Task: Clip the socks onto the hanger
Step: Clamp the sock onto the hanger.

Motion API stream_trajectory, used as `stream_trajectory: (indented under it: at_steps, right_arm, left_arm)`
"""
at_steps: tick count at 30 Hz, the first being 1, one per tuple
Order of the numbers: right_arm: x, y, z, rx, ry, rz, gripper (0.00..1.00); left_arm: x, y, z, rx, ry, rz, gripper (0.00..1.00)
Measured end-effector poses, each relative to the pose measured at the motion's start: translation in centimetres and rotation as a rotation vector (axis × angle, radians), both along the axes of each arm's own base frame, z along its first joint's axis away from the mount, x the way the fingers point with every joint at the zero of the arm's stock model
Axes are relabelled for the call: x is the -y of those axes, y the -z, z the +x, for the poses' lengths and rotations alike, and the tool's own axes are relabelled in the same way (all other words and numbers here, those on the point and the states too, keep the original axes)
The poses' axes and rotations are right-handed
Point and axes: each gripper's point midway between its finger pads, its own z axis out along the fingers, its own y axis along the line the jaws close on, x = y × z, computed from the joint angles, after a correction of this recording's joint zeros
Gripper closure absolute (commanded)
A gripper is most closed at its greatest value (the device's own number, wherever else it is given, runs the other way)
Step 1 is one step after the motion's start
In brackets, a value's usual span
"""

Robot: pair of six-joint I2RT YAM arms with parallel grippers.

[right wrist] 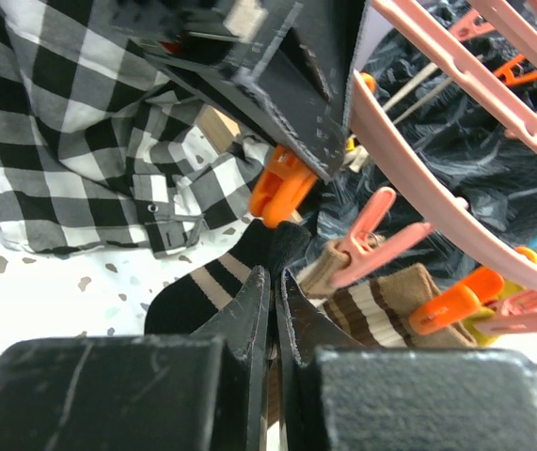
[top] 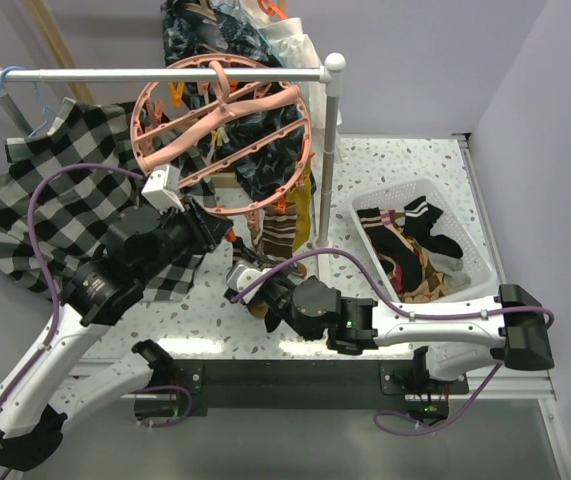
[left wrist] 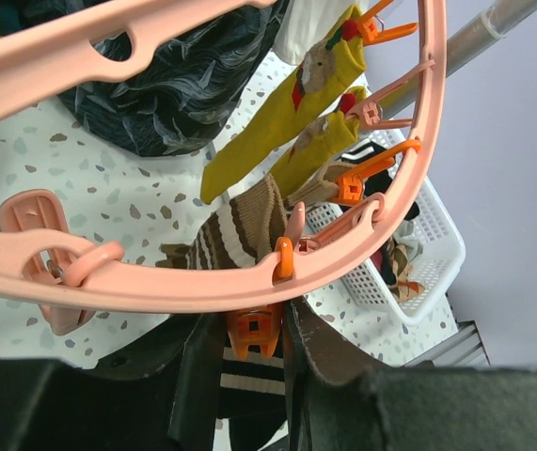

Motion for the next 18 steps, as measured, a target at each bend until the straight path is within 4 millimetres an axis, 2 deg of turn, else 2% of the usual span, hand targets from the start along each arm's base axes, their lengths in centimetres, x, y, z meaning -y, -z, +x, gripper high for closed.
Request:
stream_trajectory:
  at_steps: [18]
  right_arm:
    - [-0.82,-0.39,-0.04,0.023,-0.016,0.006,1.00]
  left_arm:
    - [-0.53,-0.04,-0.05,-0.041,-0.046,-0.021,1.00]
